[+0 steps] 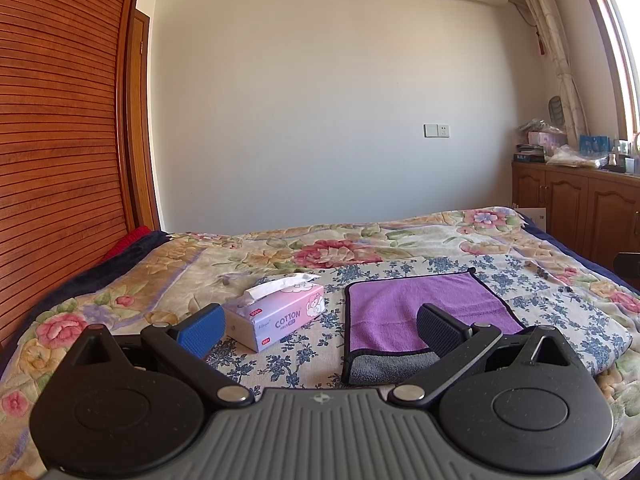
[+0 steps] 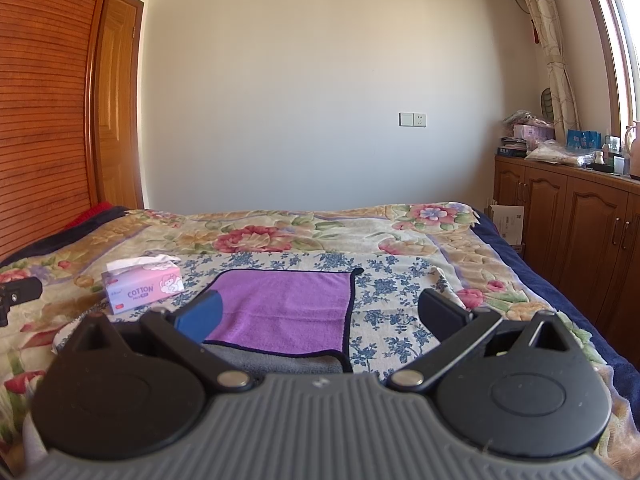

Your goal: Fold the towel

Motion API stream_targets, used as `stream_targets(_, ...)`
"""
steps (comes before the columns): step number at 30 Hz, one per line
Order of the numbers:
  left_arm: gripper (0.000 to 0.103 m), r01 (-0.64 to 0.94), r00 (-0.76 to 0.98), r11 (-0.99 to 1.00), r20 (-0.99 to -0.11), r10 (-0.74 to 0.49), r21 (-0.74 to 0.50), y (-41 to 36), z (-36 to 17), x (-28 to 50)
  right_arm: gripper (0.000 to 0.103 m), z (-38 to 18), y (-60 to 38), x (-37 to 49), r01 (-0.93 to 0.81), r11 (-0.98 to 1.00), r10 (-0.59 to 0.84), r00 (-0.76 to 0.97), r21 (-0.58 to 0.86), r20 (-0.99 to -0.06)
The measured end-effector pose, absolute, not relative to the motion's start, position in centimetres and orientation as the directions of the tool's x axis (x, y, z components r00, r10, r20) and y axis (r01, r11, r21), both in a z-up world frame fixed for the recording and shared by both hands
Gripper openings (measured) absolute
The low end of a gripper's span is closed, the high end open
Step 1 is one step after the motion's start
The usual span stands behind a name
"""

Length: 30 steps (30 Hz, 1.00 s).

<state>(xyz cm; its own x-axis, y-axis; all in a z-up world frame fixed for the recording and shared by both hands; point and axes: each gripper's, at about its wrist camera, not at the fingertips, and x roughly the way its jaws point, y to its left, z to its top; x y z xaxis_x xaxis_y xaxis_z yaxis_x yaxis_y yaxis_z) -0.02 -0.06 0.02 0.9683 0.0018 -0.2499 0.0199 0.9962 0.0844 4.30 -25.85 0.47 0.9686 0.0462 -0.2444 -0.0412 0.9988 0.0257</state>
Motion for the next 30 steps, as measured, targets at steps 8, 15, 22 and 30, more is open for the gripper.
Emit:
stream_targets(8,0.103,0.02,0.968,0.996,-0.25,0.002,0.086,-0.08,0.02,-0.02,0.103,0.47,-25.87,4.33,-0.041,0.999,0.047,0.968,0.026,-0.245)
stream_targets(15,0.103,0.02,0.968,0.996,-0.25,0.003,0.087,-0.1,0.02,-0.03,0.103,0.48,-25.85,4.32,-0.042,0.999,0.047,0.968,0.026,-0.246)
stream_targets(22,0.103,0.02,0.968,0.996,-0.25,0.003,0.088,-0.11,0.02,-0.02,0.103,0.47,-25.83,4.32,-0.041,0.999,0.046,0.968,0.027,-0.246)
stream_targets(30,0.103,0.02,0.968,0.996,-0.25,0.003,0.09,-0.29,-0.03,0.02,0.103,0.48,-25.86,4.31,-0.041,0.999,0.047,0.968,0.027,-0.246)
